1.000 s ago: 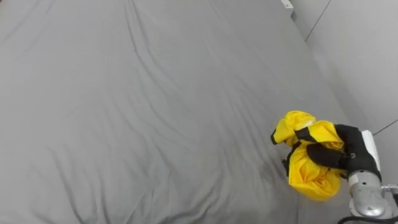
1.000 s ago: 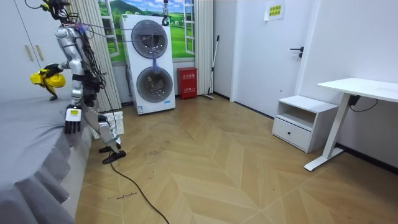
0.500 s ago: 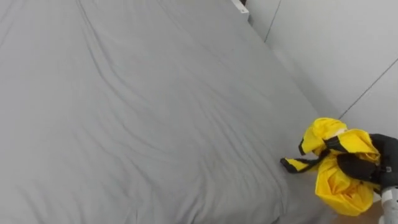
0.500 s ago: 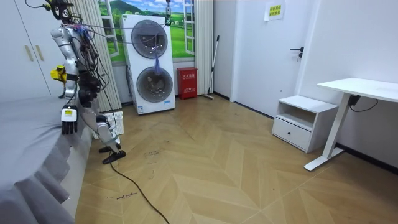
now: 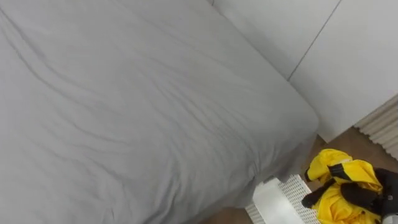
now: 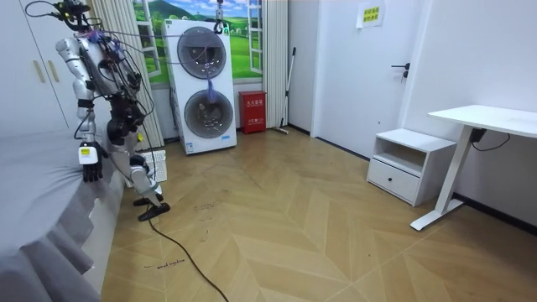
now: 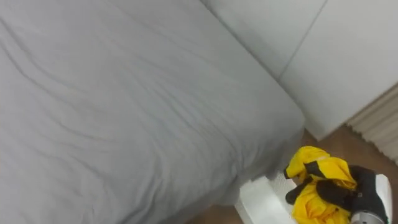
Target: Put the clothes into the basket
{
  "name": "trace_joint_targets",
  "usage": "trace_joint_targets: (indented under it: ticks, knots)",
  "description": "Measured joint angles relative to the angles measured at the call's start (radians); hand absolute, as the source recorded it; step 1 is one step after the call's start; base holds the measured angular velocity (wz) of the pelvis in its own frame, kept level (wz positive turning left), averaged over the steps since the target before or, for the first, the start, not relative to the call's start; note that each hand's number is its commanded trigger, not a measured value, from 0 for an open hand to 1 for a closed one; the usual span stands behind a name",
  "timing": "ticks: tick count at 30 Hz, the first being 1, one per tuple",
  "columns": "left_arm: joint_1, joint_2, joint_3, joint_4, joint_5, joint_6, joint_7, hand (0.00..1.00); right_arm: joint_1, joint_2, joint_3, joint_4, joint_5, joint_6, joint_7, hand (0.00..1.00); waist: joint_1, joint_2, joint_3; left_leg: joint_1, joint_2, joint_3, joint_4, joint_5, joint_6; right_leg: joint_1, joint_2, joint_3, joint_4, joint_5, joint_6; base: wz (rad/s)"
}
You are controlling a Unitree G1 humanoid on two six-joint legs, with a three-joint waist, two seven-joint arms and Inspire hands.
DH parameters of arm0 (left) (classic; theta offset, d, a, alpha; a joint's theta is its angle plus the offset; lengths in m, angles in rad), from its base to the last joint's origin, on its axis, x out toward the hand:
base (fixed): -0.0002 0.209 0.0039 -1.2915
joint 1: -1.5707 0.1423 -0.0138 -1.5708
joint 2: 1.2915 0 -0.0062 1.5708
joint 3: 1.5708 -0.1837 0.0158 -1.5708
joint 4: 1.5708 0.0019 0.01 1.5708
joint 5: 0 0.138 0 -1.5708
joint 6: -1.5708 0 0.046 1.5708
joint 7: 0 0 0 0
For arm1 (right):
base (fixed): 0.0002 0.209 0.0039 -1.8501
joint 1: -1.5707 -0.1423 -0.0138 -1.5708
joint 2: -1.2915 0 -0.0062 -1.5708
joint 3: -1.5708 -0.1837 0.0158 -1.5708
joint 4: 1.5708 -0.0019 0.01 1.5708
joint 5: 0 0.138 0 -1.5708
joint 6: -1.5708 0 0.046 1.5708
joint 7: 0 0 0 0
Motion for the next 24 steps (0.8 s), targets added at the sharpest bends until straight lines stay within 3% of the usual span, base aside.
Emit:
trace_joint_targets:
  ticks: [5,11,15,17,24]
  knots:
    - [-0.053,0.001,-0.055,0.014,-0.054,-0.001,-0.006,0.00,-0.061,0.000,0.023,0.052,0.002,-0.007,-0.038,1.00,0.012,0.050,0.0002,-0.095,-0.003,-0.001,0.018,0.003,0.007,-0.104,-0.006,-0.004,0.025,0.005,-0.002,0.01]
    - [-0.087,0.002,-0.132,0.030,-0.136,-0.010,-0.008,0.00,-0.140,-0.009,0.087,0.153,0.000,-0.042,-0.087,1.00,0.024,0.089,-0.0006,-0.165,-0.016,-0.002,0.017,0.021,0.015,-0.181,-0.014,-0.002,0.043,0.006,-0.004,0.03]
    - [-0.111,0.002,-0.155,0.030,-0.201,-0.012,-0.009,0.00,-0.156,-0.009,0.108,0.203,0.012,-0.051,-0.118,1.00,0.049,0.103,-0.0024,-0.198,-0.027,-0.003,0.015,0.035,0.018,-0.219,-0.020,-0.002,0.056,0.006,-0.004,0.02]
    - [-0.114,0.002,-0.176,0.027,-0.207,-0.034,-0.009,0.00,-0.157,-0.009,0.113,0.209,0.013,-0.051,-0.132,1.00,0.059,0.110,-0.0045,-0.227,-0.032,-0.009,0.014,0.045,0.022,-0.247,-0.026,-0.006,0.061,0.006,-0.004,0.10]
    - [-0.141,0.002,-0.195,0.021,-0.209,-0.055,-0.002,0.00,-0.196,-0.015,0.131,0.268,0.077,-0.054,-0.172,1.00,0.071,0.112,-0.0041,-0.275,-0.043,-0.030,0.008,0.062,0.026,-0.296,-0.042,-0.028,0.070,0.004,-0.006,0.14]
